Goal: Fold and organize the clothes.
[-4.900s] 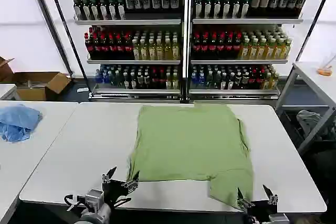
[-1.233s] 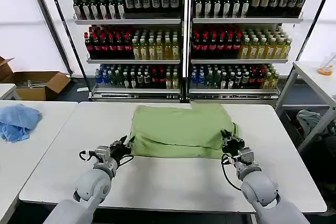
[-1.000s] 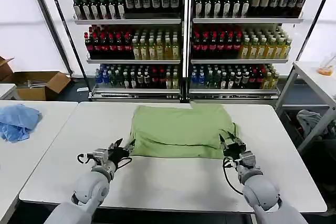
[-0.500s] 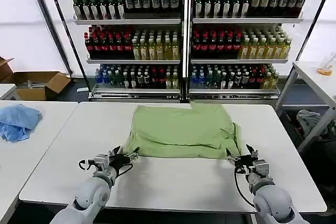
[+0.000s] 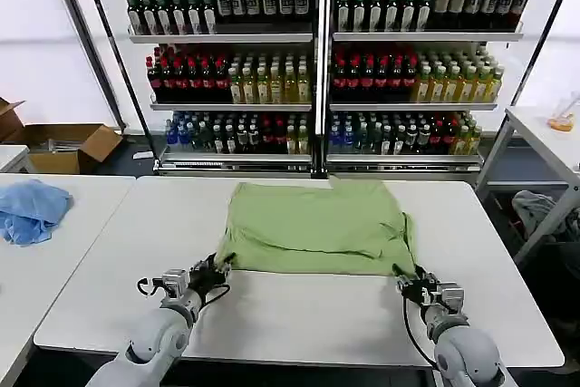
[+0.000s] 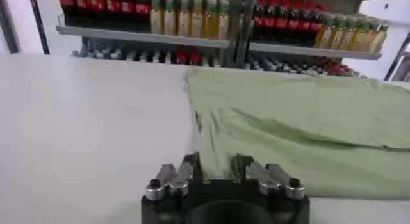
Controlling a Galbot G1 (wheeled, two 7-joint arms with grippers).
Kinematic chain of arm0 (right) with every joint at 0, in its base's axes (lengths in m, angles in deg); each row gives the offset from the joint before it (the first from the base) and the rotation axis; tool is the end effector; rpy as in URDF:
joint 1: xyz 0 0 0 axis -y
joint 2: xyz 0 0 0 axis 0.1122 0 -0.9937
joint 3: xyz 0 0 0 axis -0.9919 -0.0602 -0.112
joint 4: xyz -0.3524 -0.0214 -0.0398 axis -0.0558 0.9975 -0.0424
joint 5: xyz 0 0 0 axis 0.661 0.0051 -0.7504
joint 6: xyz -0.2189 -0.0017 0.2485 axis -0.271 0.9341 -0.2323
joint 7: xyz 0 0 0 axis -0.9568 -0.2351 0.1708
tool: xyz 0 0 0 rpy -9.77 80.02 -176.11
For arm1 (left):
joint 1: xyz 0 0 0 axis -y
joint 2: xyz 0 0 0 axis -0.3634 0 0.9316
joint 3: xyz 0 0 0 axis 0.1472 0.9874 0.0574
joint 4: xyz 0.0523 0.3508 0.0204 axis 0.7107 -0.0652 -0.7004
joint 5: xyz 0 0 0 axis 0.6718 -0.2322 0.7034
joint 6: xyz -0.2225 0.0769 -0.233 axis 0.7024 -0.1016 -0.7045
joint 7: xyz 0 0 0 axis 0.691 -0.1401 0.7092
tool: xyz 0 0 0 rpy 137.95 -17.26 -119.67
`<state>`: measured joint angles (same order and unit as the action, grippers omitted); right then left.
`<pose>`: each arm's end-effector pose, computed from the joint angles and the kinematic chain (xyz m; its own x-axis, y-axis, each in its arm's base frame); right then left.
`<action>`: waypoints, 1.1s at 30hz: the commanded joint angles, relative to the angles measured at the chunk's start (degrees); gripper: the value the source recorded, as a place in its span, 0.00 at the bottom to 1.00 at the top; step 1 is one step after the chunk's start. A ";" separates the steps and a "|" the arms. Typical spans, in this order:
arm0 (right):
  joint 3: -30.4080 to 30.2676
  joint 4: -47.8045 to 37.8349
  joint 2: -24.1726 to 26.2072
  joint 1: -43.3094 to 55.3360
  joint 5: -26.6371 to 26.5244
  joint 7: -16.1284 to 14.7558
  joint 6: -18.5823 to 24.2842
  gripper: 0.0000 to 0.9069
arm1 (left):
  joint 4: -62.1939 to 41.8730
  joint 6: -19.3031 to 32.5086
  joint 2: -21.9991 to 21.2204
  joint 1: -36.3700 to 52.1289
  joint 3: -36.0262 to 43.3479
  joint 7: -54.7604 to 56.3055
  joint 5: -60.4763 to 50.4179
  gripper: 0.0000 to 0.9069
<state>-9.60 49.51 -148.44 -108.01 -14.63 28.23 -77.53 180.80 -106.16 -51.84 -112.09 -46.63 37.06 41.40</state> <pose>0.2592 -0.0909 -0.3179 -0.8628 -0.0259 0.5049 -0.0351 0.9993 -0.0088 0.3069 0.0621 -0.3367 -0.8623 0.2084 0.4614 0.1658 0.9773 -0.1316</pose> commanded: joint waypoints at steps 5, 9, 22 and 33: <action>0.29 3.52 -0.09 -3.81 -0.48 0.08 -0.76 0.00 | 3.08 0.58 1.34 -3.07 -1.20 -3.94 2.94 0.03; 1.03 8.52 1.23 -7.99 -0.46 0.02 -0.98 0.00 | 7.38 0.01 1.79 -6.71 -2.89 -3.83 2.87 0.03; 4.12 21.31 4.37 -22.83 2.66 0.31 -1.56 0.00 | 24.02 -1.13 4.31 -26.56 -9.68 -2.29 0.36 0.03; 8.74 27.06 4.47 -29.42 7.25 -0.59 -1.45 1.00 | 31.03 -2.79 3.50 -38.66 -17.53 -0.90 -1.54 1.00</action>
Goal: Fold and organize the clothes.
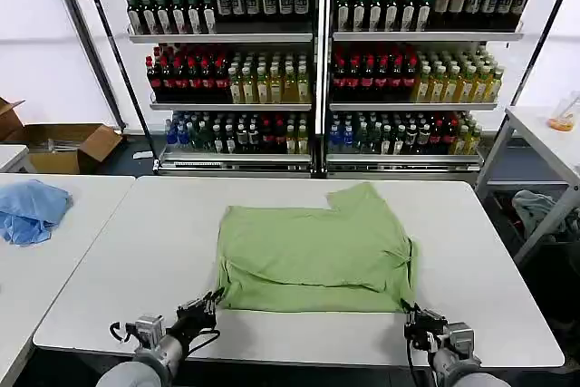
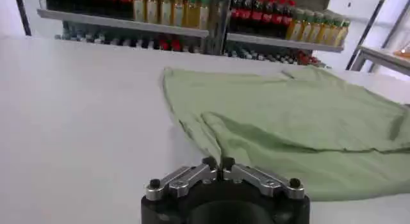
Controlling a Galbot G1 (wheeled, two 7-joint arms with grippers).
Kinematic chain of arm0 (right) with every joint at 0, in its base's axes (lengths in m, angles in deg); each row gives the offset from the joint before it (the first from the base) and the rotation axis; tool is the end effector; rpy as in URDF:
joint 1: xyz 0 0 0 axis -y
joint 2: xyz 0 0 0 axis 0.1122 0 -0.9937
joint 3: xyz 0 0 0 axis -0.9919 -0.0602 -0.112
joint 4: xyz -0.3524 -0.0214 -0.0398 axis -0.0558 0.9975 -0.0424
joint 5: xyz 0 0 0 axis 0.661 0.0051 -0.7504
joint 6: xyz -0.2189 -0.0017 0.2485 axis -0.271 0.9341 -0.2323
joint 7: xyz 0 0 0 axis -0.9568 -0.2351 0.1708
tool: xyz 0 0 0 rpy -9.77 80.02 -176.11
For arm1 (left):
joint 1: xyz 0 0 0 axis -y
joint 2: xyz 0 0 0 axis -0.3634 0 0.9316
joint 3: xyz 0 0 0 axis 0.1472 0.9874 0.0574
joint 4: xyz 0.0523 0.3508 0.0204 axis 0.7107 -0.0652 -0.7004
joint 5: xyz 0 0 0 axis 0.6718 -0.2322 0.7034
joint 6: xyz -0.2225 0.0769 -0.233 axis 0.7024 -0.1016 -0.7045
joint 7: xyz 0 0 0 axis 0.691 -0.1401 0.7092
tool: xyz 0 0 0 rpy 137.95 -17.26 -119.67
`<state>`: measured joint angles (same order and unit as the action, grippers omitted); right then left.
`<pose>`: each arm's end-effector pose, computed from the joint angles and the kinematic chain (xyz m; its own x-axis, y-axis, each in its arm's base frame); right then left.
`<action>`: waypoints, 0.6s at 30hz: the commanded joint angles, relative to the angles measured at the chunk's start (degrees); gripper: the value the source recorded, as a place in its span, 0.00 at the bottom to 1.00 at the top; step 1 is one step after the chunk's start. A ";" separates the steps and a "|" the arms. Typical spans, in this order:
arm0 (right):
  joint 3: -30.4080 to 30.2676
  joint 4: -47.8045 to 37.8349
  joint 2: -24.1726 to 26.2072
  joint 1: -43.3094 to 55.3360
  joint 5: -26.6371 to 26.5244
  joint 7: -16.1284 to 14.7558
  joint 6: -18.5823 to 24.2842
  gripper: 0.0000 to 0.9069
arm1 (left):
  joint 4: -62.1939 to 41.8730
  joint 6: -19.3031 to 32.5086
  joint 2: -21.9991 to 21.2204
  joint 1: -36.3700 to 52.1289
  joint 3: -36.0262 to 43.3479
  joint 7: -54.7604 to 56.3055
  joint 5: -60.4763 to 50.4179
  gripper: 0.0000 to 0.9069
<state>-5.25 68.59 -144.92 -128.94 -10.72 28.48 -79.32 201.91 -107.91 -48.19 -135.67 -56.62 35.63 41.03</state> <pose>0.1492 -0.0768 -0.2777 -0.8306 -0.0803 0.5511 -0.1421 0.9873 -0.0704 0.1841 0.0717 -0.2996 -0.8290 0.2717 0.4889 0.2160 0.9618 -0.1683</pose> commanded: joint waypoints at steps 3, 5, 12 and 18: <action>6.91 10.50 1.43 -8.07 2.59 -0.90 1.60 1.00 | 10.68 -2.36 -0.39 -14.80 -9.39 1.83 -0.80 1.00; 8.59 11.49 2.22 -6.65 1.17 -0.75 2.92 1.00 | 11.29 -2.64 -0.32 -14.48 -10.15 1.82 -0.76 1.00; 4.28 4.94 5.35 9.74 -3.30 1.50 3.45 1.00 | 10.37 -2.15 2.17 -7.11 -13.21 2.14 1.28 1.00; -11.24 -11.85 4.28 35.59 -8.94 5.19 -0.48 1.00 | 0.41 -1.48 4.96 6.21 -8.77 3.18 1.81 1.00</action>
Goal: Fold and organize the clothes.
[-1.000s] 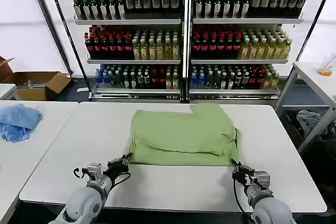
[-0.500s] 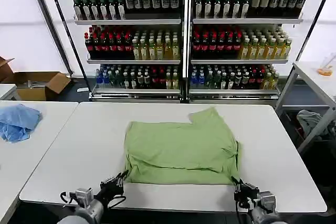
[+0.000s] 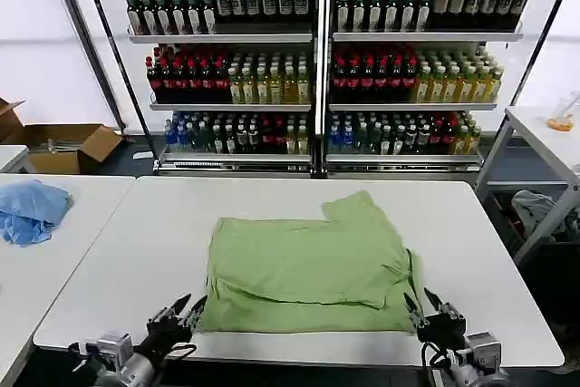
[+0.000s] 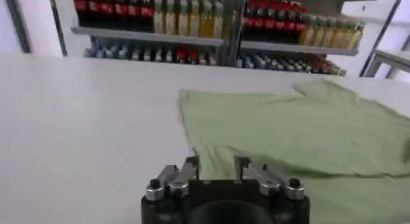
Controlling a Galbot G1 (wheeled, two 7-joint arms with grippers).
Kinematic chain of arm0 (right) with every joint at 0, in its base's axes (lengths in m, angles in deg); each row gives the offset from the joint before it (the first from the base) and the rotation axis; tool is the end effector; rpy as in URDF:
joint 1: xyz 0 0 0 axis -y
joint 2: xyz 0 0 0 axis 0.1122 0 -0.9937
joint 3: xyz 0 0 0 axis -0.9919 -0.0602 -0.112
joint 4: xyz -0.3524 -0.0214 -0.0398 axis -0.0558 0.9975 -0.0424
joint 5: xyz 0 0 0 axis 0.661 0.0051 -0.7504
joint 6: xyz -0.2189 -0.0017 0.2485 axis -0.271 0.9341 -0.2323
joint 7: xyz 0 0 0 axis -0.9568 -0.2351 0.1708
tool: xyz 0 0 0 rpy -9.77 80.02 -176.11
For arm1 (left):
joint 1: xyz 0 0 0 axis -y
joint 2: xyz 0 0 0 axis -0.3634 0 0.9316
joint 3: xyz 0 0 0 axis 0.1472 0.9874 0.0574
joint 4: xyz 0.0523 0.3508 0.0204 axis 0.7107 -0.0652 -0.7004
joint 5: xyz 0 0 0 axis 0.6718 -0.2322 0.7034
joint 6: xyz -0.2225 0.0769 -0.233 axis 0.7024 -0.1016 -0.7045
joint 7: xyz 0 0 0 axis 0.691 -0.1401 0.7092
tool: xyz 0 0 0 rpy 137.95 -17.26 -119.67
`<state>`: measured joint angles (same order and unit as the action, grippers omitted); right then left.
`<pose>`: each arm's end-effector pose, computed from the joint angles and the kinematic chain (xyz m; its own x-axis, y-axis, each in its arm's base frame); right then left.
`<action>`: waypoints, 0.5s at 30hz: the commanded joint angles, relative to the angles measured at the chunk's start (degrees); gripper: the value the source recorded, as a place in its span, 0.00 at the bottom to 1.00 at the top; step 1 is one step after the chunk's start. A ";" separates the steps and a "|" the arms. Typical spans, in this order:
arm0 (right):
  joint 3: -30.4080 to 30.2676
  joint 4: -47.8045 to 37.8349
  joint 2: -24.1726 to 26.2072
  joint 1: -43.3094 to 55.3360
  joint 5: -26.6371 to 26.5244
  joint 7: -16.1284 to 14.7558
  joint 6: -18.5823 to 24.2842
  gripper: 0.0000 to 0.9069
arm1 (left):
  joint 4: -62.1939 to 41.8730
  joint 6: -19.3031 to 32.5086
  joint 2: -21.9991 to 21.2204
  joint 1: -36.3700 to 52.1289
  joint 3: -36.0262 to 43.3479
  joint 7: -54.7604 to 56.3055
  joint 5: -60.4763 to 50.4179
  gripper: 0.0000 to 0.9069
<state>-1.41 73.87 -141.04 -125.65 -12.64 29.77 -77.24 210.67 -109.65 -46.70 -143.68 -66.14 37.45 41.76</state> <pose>0.1671 -0.0877 -0.2285 -0.9219 -0.0766 0.3797 -0.1321 0.9837 -0.1223 0.1561 0.0927 -0.2553 -0.8653 0.1940 0.4622 0.1617 0.9808 -0.1089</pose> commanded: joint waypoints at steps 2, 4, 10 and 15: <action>-19.38 -23.42 -2.38 40.18 -9.80 5.59 -4.01 1.00 | -12.63 0.20 4.02 19.34 2.94 1.56 2.03 1.00; -22.80 -31.70 -6.08 47.70 -10.50 7.09 -5.29 1.00 | -16.75 -0.30 4.29 25.59 6.35 1.80 2.99 1.00; -26.96 -48.83 -12.97 59.67 -9.07 8.04 -5.20 1.00 | -30.83 -3.26 3.65 42.46 16.69 3.76 5.21 1.00; -29.11 -53.90 -15.62 63.76 -9.19 7.48 -5.47 1.00 | -39.13 -5.43 1.27 50.12 22.04 3.97 4.51 1.00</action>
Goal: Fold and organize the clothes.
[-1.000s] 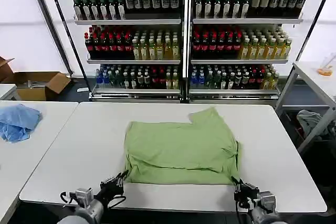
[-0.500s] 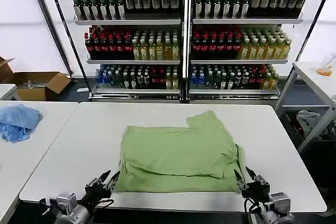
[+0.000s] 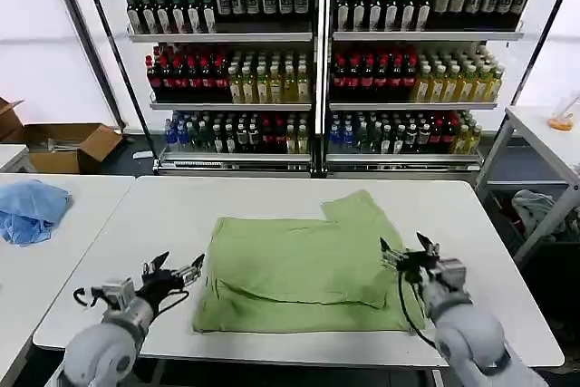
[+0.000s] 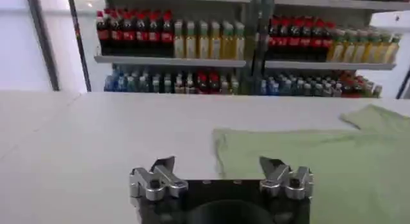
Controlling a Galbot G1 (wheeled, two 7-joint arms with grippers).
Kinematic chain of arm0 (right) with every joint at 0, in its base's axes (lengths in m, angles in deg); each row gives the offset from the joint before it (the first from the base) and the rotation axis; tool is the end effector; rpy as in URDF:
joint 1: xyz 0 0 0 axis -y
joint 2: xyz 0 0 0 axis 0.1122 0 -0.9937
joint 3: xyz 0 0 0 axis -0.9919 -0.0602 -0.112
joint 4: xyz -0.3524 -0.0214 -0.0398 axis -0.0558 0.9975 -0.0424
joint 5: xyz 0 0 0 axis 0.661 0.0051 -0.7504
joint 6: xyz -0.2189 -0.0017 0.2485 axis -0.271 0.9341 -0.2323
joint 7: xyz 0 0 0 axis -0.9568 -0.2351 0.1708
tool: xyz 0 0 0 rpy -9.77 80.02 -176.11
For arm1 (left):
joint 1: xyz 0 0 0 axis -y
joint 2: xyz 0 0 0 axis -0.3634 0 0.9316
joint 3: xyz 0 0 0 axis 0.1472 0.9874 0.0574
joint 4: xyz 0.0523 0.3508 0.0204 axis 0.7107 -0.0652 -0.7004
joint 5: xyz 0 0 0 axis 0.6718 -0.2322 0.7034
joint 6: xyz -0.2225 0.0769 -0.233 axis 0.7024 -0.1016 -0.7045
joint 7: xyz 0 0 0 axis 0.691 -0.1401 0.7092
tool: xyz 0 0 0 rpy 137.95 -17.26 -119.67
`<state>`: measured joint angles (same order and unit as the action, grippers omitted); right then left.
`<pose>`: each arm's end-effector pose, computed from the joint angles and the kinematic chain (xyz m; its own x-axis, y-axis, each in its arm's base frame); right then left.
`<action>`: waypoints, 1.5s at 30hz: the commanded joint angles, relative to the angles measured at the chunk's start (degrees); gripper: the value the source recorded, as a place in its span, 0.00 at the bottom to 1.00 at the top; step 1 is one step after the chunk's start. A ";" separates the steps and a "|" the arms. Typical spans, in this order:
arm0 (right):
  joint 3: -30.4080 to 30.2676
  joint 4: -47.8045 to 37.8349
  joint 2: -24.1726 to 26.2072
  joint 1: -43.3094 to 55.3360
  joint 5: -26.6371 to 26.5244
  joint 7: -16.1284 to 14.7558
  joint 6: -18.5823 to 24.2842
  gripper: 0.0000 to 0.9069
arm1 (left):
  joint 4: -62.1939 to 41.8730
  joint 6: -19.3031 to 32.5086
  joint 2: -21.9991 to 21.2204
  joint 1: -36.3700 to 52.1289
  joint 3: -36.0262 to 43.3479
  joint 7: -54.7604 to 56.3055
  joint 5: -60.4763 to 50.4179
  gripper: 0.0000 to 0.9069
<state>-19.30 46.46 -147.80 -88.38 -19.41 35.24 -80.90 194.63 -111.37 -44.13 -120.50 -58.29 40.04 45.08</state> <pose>0.3488 -0.0546 -0.2531 -0.9239 -0.0455 0.3798 -0.0599 0.9979 -0.0263 0.2702 0.1137 -0.2651 -0.8975 0.1181 0.4250 0.1056 0.9930 -0.0530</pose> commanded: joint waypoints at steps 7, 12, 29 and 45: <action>-12.51 -33.33 -11.96 28.28 -1.99 1.61 -1.82 1.00 | -28.94 -4.57 -4.61 32.99 19.07 1.23 -0.09 1.00; -12.46 -37.11 -12.72 29.00 0.22 1.32 -1.83 1.00 | -33.63 -4.48 -7.24 35.16 20.89 1.12 -1.45 1.00; -11.89 -41.55 -12.28 29.03 -0.56 0.97 -1.89 1.00 | -34.61 -4.14 -9.12 34.30 22.29 -0.73 -1.92 1.00; -11.12 -39.13 -11.85 26.75 -3.28 0.44 -1.86 0.00 | -36.88 -3.23 -10.86 34.47 22.81 -2.25 -1.73 0.10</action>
<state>-30.39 7.33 -159.65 -61.43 -21.72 36.12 -82.72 159.59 -114.62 -54.40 -86.78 -35.97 38.48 43.13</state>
